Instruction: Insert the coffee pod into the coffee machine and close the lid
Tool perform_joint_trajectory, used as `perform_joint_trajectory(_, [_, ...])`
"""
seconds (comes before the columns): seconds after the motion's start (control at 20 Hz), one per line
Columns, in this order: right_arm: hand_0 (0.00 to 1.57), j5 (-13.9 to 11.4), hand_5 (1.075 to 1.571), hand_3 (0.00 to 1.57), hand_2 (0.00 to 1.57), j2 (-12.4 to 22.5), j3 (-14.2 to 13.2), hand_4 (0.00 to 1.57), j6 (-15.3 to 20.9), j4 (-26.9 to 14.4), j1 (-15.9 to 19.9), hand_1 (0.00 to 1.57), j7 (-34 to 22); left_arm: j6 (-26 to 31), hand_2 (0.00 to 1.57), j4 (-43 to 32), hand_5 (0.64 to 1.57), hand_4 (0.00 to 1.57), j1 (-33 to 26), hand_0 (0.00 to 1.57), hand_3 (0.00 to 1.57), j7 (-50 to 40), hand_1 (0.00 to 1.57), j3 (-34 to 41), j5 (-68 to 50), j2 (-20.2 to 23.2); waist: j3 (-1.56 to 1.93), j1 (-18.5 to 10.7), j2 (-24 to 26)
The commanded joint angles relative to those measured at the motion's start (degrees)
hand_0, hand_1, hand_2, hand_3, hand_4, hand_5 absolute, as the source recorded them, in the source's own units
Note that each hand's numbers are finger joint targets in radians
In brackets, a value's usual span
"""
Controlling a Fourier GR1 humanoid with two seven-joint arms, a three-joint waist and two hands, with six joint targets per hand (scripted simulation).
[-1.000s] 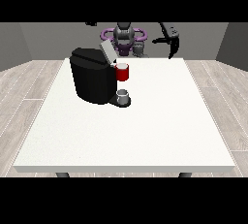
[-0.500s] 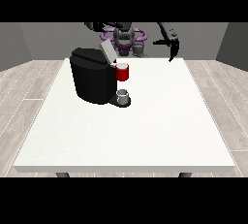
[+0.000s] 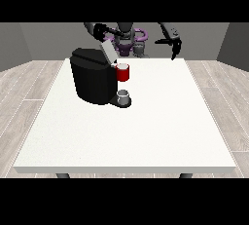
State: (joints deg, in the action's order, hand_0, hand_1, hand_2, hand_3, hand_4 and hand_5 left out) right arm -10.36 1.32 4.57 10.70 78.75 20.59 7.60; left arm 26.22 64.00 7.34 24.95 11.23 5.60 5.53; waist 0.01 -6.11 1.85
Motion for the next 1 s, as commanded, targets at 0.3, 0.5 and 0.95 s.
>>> perform_joint_trajectory(0.3, [0.00, 3.86, 1.571, 0.00, 0.00, 4.77, -8.94, 0.39, -3.07, -10.53, 7.11, 0.00, 4.50, -1.65, 0.00, 6.58, 1.571, 0.34, -0.41, 0.00, 0.00, -2.25, 0.00, -0.24, -2.27, 0.19, 0.00, -0.89, -4.90])
perform_joint_trajectory(0.5, [0.00, 2.65, 1.571, 0.00, 0.00, 2.73, -8.46, 0.46, -0.43, -12.95, 10.85, 0.00, 3.06, 0.69, 0.00, 4.16, 1.571, 0.33, -3.57, 0.00, 0.00, 3.17, 0.00, -0.33, -2.95, 1.73, -0.02, -1.11, -4.80])
perform_joint_trajectory(0.95, [0.00, 3.84, 1.571, 0.00, 0.00, 4.33, -11.39, 0.36, -0.56, -18.17, 14.14, 0.00, 8.93, -0.99, 0.00, 6.28, 1.571, 0.37, 0.37, 0.00, 0.00, 1.85, 0.00, -0.46, -2.82, 2.53, -0.01, -2.70, -9.92])
